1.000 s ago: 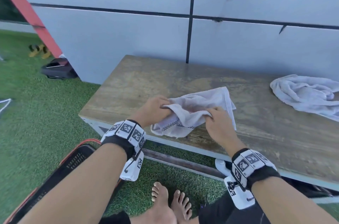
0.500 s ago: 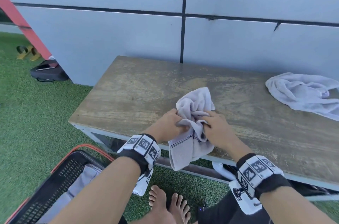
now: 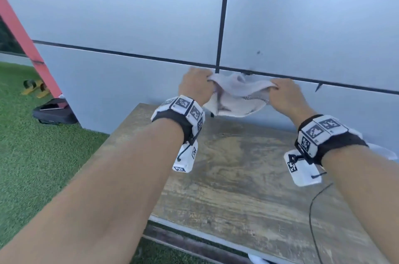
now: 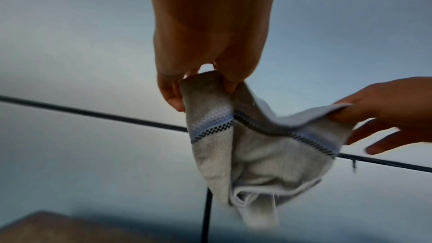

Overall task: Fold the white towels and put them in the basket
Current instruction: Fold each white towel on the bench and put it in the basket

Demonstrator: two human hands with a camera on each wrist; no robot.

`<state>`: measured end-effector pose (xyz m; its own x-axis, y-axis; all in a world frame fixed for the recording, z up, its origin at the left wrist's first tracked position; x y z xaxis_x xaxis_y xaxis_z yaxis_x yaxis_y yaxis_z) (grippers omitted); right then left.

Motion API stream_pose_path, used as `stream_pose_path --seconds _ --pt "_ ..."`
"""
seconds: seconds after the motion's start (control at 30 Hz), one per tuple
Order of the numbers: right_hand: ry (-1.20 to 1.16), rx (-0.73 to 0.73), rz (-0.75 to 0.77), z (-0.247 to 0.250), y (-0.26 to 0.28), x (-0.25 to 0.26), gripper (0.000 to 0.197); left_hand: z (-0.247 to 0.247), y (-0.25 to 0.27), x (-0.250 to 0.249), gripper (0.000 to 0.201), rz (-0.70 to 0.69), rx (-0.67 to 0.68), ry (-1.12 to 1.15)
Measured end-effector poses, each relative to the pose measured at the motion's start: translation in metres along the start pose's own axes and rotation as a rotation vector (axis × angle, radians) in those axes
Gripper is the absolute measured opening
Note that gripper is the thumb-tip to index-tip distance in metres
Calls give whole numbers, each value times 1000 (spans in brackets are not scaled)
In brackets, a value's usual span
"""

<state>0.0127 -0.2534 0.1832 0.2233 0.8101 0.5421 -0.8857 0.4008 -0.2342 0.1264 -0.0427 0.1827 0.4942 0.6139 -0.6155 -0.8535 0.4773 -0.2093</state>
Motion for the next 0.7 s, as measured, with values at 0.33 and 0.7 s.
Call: stream_pose_path --seconds 0.33,0.7 --pt "254 -111 -137 64 -29 -3 18 62 -30 5 20 78 -46 -219" --pt "-310 -59 -204 55 -25 -13 33 56 -37 -1 31 -75 -170 373"
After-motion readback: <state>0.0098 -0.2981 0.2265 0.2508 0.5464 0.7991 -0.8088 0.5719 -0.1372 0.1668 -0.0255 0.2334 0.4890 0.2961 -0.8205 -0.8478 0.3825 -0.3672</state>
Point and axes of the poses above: each hand's wrist, its own y-axis away from the middle knuckle, its own z-axis out of the back of the hand, x = y × z, the point moved 7 cm from there along -y, towards the middle knuckle, and after that the axes turned 5 degrees about x, right-handed, at the moved point
